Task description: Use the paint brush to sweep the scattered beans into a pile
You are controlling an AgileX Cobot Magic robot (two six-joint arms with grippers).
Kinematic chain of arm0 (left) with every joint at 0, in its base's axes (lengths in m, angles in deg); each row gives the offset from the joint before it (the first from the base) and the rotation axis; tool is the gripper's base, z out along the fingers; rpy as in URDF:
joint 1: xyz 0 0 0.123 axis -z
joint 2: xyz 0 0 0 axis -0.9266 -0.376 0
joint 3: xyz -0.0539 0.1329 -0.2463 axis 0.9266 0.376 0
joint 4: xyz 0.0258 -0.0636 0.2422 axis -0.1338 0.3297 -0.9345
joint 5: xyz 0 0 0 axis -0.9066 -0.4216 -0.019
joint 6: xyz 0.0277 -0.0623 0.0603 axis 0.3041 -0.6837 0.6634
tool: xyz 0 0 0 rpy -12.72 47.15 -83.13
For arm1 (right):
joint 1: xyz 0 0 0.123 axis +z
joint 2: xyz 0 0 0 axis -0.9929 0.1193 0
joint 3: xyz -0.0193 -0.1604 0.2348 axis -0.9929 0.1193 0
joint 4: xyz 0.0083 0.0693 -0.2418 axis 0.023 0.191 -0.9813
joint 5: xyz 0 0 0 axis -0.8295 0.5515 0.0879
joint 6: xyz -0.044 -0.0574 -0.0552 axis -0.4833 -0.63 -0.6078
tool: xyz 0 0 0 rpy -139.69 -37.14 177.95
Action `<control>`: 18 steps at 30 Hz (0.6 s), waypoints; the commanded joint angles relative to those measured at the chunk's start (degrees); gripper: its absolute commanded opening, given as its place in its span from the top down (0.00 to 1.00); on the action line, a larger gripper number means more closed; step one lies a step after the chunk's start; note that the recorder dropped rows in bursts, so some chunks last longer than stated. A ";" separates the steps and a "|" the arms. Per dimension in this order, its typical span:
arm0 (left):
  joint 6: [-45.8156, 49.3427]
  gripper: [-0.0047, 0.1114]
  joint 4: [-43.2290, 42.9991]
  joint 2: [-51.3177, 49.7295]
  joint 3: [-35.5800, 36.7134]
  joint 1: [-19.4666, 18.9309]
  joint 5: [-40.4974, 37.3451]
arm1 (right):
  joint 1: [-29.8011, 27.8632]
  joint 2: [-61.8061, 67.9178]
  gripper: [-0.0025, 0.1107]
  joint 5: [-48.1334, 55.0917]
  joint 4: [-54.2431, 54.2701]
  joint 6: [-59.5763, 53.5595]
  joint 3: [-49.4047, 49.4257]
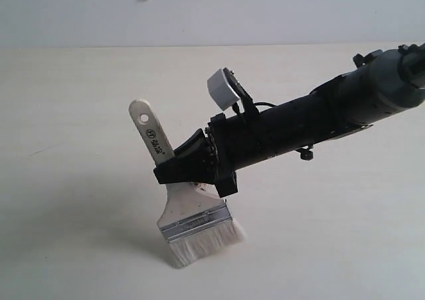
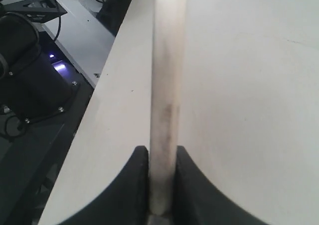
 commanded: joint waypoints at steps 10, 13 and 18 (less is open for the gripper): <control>-0.17 0.96 0.11 0.32 0.15 0.36 0.23 | -0.33 4.03 0.98 -4.07 2.96 -1.19 -4.73; -0.17 0.96 0.11 0.32 0.15 0.36 0.23 | -0.33 4.40 0.98 -5.88 2.91 -1.19 -5.80; -0.17 0.96 0.11 0.32 0.15 0.36 0.23 | -0.33 4.40 0.98 -10.74 4.54 -1.19 -6.46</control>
